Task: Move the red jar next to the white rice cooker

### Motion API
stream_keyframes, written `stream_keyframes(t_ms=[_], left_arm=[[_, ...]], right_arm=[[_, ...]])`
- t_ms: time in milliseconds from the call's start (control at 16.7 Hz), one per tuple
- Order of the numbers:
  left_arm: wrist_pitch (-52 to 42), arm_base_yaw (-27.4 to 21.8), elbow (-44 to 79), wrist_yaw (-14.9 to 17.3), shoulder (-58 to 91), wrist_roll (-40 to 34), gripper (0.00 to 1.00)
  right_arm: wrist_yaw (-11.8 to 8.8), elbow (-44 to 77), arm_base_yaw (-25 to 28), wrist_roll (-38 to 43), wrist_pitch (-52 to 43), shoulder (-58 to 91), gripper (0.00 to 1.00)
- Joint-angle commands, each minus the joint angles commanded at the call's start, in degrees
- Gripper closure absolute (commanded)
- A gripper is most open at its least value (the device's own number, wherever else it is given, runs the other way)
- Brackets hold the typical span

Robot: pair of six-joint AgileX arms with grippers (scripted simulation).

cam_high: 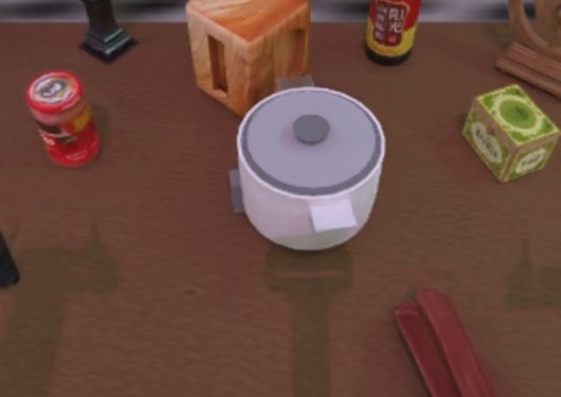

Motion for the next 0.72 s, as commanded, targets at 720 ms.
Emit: stream_keyframes(t_ms=[720], left_arm=[[-37.0, -1.3, 63.4, 0.9, 59.6, 16.2, 0.0]], right_arm=[[0.0, 0.0, 0.0, 0.0, 0.0, 0.0, 0.0]])
